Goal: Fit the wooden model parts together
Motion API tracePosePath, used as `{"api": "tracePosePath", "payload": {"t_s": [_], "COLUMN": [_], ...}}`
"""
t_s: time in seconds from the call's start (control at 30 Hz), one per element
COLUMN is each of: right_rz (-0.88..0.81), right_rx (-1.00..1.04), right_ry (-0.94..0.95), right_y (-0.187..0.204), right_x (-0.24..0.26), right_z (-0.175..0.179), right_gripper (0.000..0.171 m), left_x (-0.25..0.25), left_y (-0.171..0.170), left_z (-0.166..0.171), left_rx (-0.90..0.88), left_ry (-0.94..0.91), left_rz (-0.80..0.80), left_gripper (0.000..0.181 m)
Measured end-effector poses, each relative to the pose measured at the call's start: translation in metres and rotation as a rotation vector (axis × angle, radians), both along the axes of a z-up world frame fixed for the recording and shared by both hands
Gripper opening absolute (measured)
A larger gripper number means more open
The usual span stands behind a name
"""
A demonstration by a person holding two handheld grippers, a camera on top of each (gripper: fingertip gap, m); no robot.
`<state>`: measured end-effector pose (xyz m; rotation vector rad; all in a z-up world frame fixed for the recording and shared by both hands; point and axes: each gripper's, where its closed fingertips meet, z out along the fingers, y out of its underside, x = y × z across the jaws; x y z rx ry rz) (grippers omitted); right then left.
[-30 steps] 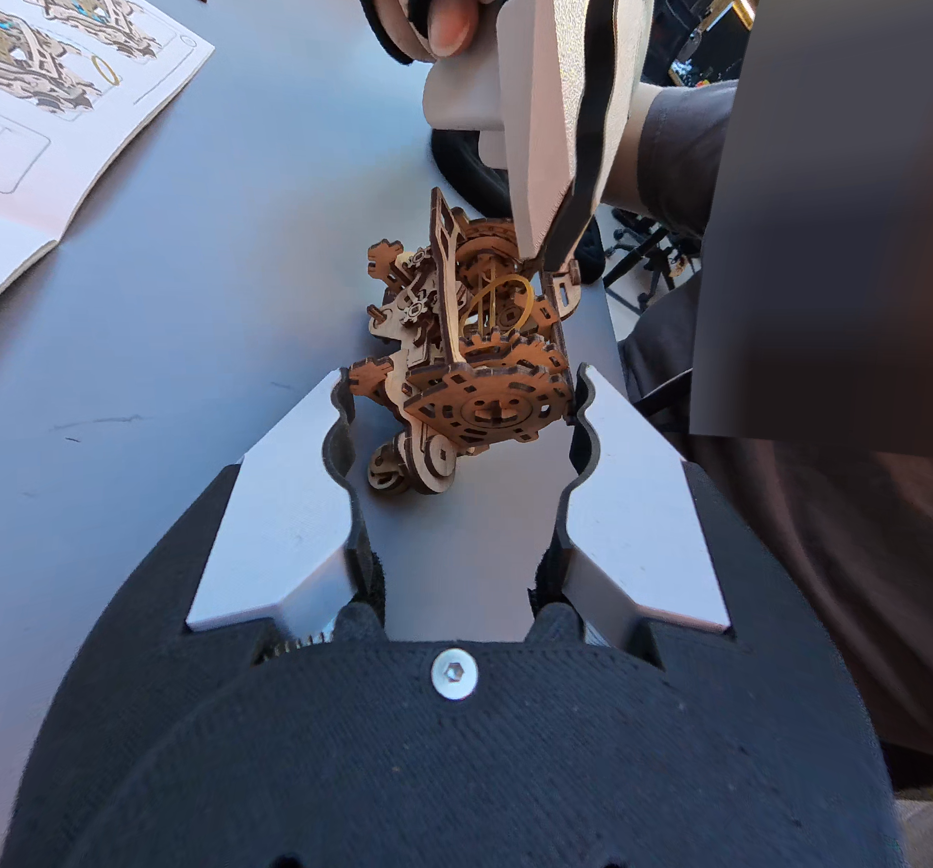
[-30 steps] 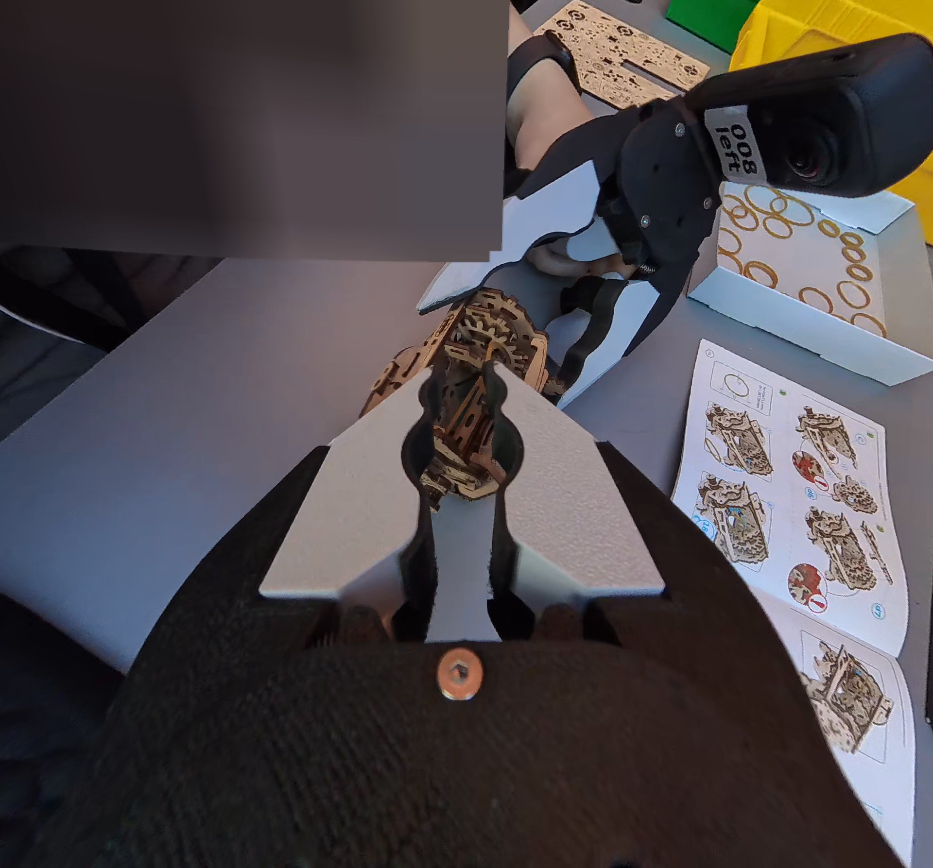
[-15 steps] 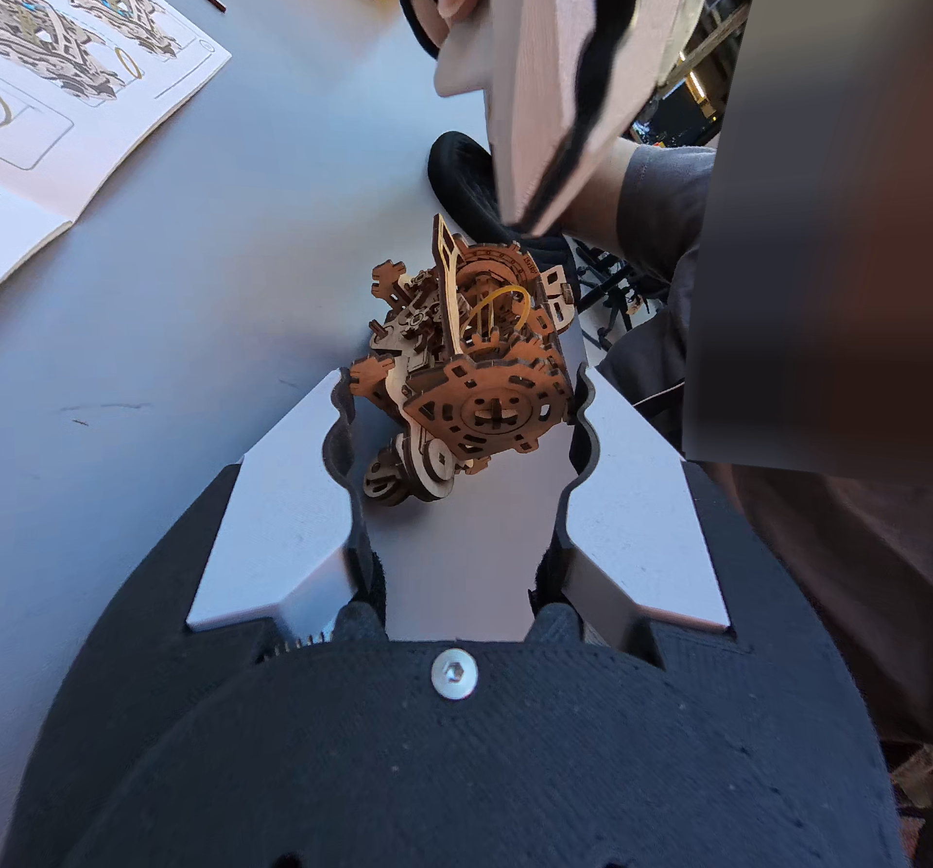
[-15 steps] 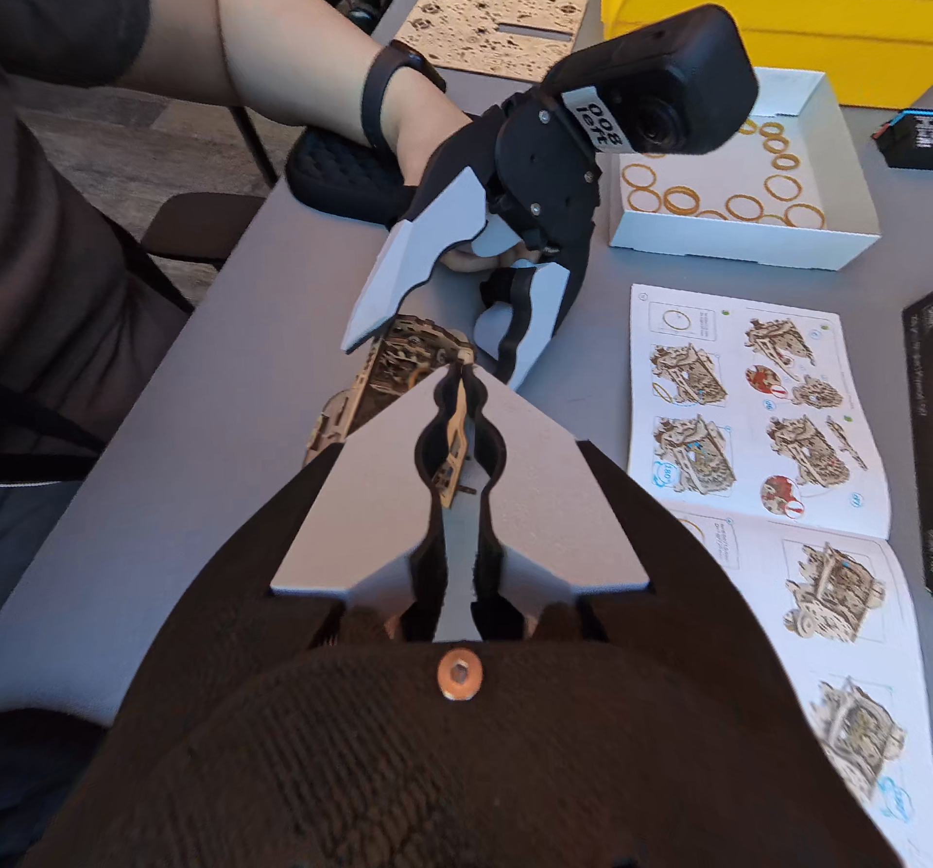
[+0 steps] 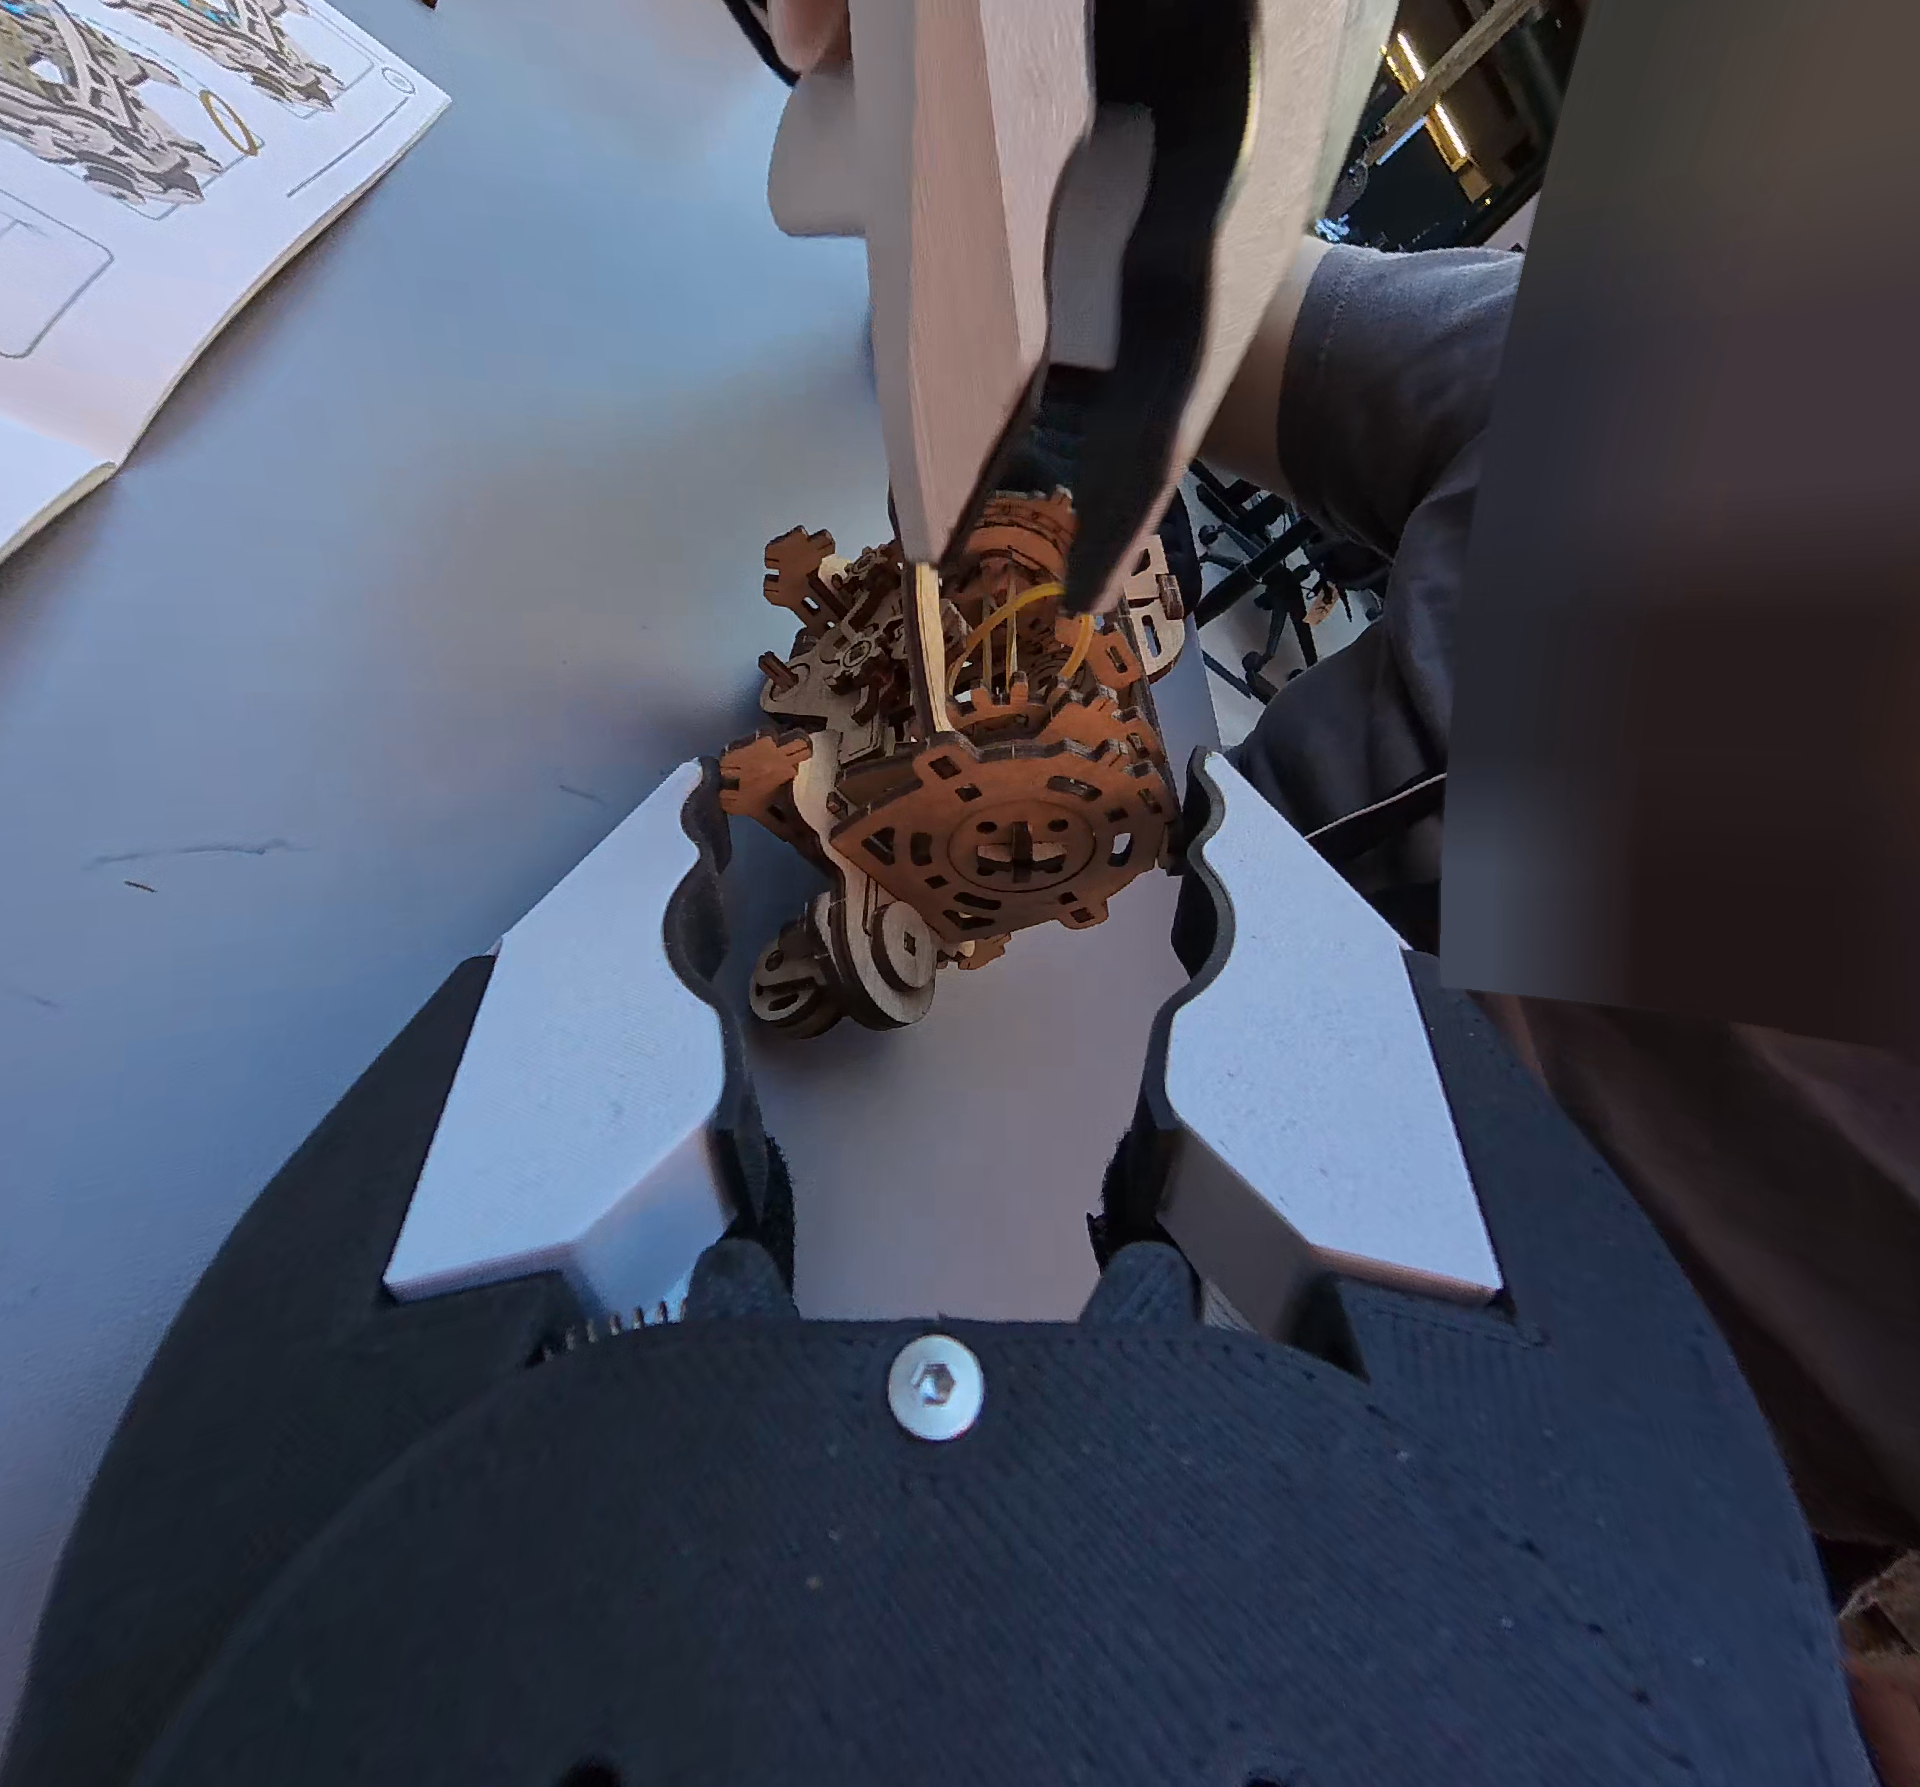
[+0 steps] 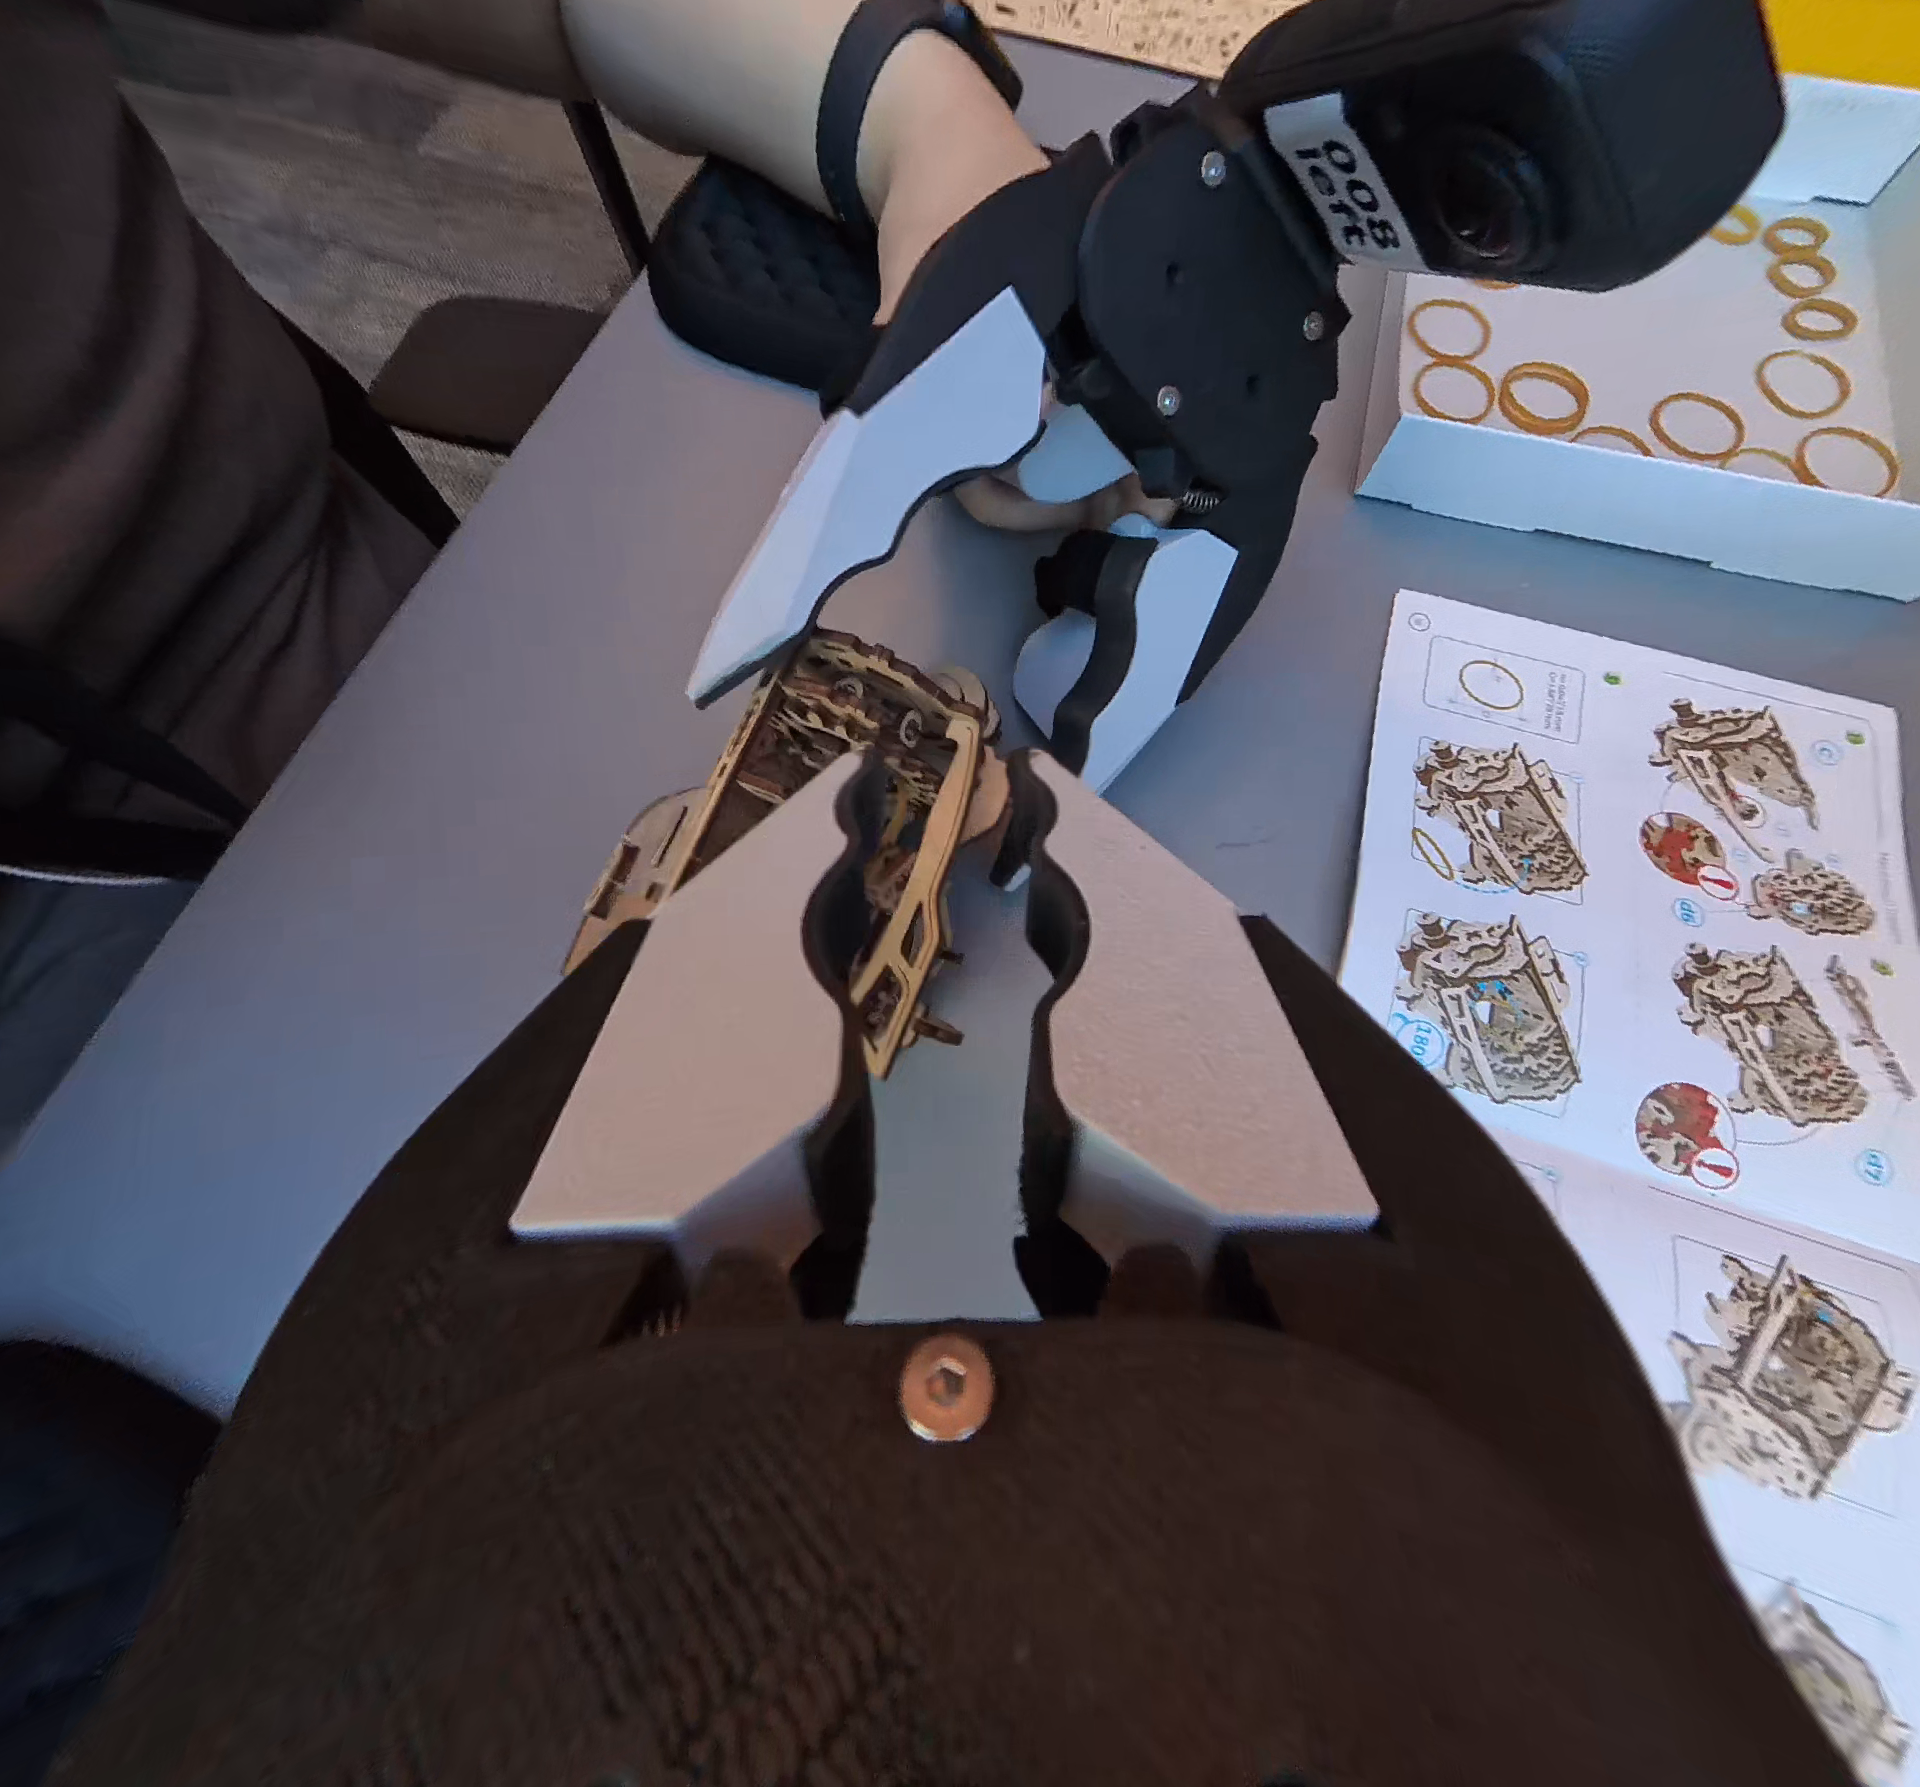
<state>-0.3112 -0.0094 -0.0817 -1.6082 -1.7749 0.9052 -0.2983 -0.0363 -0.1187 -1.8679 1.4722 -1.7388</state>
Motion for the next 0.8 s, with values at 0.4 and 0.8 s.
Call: {"api": "tracePosePath", "payload": {"t_s": [0.4,0.8], "right_rz": [-0.237,-0.08], "right_rx": [0.05,0.197], "right_ry": [-0.165,-0.136], "right_y": [0.044,0.046], "right_x": [0.003,-0.013], "right_z": [-0.005,-0.007], "right_gripper": [0.129,0.143], "left_x": [0.001,0.001], "left_y": [-0.009,-0.01], "left_z": [-0.004,-0.005], "left_rx": [0.135,0.126], "left_ry": [0.006,0.016], "left_rz": [-0.025,-0.033], "left_gripper": [0.086,0.086]}}
